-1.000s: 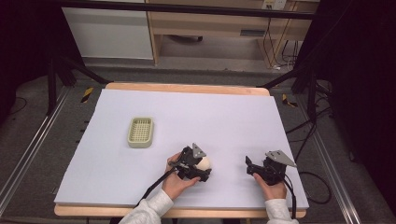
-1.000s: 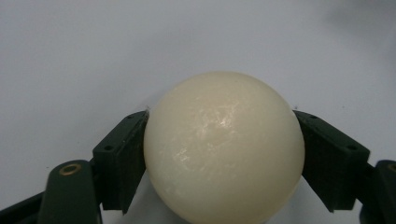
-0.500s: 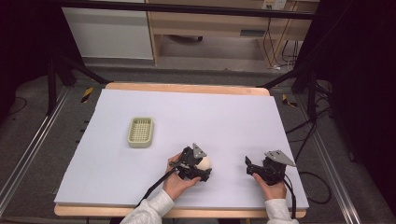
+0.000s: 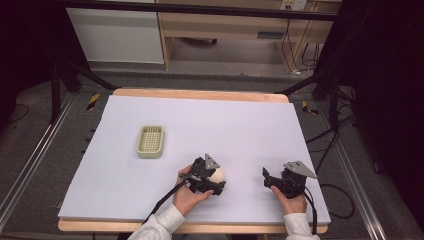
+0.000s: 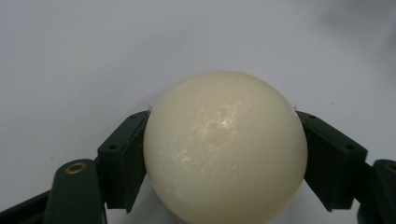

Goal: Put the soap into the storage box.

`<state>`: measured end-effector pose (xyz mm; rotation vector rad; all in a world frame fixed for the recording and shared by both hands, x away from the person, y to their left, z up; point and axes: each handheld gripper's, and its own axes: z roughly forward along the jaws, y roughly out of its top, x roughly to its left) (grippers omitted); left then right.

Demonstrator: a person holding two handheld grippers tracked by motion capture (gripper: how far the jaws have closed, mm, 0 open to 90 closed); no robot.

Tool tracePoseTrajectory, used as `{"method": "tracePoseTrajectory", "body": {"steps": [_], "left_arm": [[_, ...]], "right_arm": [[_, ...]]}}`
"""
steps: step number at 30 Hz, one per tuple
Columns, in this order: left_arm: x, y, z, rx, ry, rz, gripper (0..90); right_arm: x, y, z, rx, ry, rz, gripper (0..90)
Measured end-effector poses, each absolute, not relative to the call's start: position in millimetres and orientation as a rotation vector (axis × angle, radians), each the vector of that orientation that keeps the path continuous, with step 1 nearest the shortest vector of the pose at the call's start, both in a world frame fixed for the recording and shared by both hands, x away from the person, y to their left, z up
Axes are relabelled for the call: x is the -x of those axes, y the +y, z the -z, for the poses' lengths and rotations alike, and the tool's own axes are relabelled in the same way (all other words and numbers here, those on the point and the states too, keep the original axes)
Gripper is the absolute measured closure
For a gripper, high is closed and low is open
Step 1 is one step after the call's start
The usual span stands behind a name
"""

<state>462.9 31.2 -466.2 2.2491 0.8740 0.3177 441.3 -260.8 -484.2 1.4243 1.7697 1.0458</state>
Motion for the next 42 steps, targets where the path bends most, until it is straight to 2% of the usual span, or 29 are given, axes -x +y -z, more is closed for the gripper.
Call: {"method": "tracePoseTrajectory", "body": {"steps": [42], "left_arm": [[-479.1,116.1,425.0,-2.158,0.993,-0.419,24.2]], "right_arm": [[-441.7,-261.4,484.4,-1.441,1.772,-1.047,5.9]]}}
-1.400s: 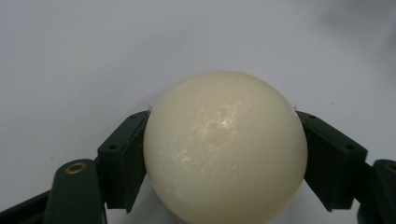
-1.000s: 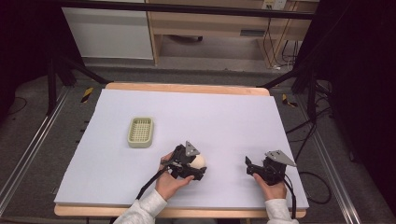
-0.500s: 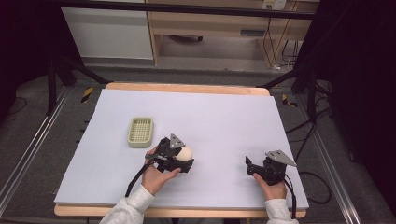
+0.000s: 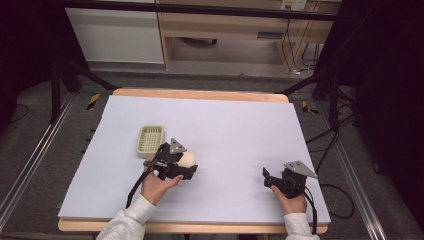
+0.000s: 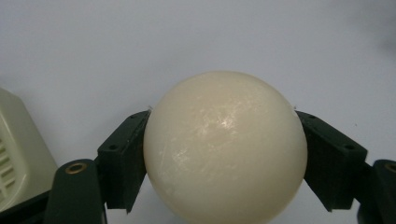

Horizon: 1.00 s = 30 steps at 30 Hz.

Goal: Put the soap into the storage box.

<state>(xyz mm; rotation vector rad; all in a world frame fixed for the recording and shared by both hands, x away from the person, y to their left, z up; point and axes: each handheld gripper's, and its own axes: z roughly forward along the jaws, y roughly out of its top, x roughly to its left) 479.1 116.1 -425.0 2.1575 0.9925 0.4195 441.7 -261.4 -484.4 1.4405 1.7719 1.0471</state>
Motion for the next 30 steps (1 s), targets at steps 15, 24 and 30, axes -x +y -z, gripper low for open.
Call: {"method": "tracePoseTrajectory", "body": {"steps": [15,24,30], "left_arm": [[-486.9,140.0,417.1,-2.127,1.035,-0.445,24.3],[-491.6,153.5,409.8,-2.096,1.058,-0.460,24.2],[-495.4,161.6,405.5,-2.070,1.081,-0.467,24.3]], "right_arm": [[-441.6,-261.3,484.5,-1.433,1.773,-1.045,5.9],[-441.4,-260.8,484.4,-1.432,1.770,-1.041,5.9],[-441.5,-261.0,484.4,-1.433,1.771,-1.042,5.9]]}}
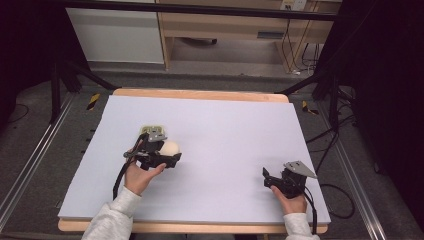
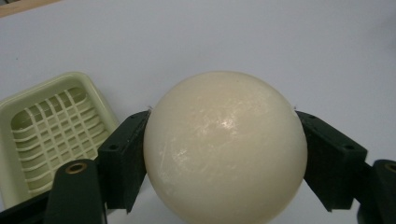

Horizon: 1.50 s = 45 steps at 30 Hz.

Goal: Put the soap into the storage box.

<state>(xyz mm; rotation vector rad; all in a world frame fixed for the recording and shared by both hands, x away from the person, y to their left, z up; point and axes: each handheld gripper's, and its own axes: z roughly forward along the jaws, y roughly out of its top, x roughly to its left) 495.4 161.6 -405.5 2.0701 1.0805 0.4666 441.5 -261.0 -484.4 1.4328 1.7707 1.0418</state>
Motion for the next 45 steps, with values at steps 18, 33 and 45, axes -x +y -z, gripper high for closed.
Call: {"method": "tracePoseTrajectory", "body": {"steps": [18,33,45], "left_arm": [[-516.7,179.7,396.7,-2.045,1.146,-0.501,24.3],[-532.7,189.3,402.2,-2.029,1.196,-0.500,24.2],[-545.3,197.6,405.9,-2.028,1.242,-0.510,24.3]], "right_arm": [[-441.5,-260.7,484.5,-1.430,1.771,-1.040,5.9],[-441.7,-260.4,484.7,-1.424,1.774,-1.034,5.9],[-441.6,-259.9,484.5,-1.426,1.777,-1.031,5.9]]}}
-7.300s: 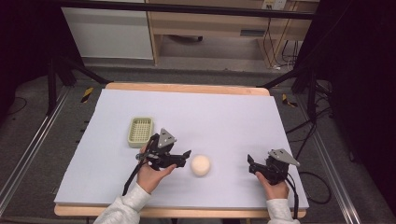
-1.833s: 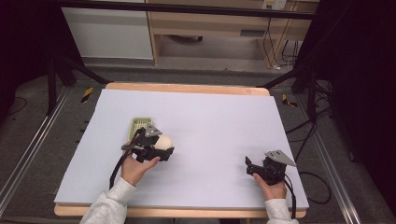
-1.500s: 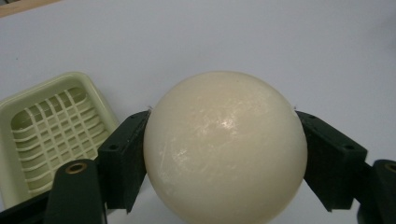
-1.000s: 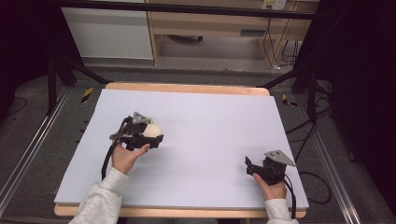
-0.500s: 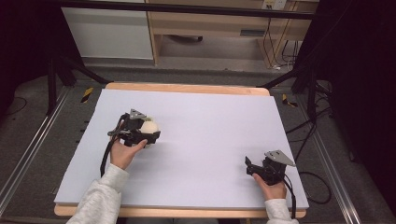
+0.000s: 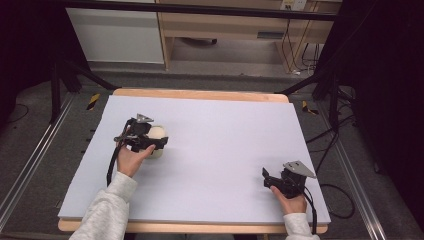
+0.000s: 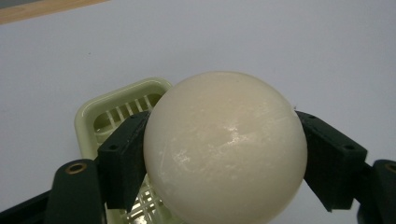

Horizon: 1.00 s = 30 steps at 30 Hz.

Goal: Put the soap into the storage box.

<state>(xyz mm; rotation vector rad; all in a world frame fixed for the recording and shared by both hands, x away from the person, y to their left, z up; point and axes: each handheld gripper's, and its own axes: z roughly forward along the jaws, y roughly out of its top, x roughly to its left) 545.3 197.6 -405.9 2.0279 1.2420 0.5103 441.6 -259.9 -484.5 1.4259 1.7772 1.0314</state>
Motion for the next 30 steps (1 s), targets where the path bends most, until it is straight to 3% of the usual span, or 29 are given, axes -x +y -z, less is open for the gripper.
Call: {"method": "tracePoseTrajectory", "body": {"steps": [30], "left_arm": [[-568.7,214.3,422.6,-2.053,1.308,-0.528,24.3]], "right_arm": [[-441.9,-259.7,484.7,-1.424,1.782,-1.025,5.9]]}}
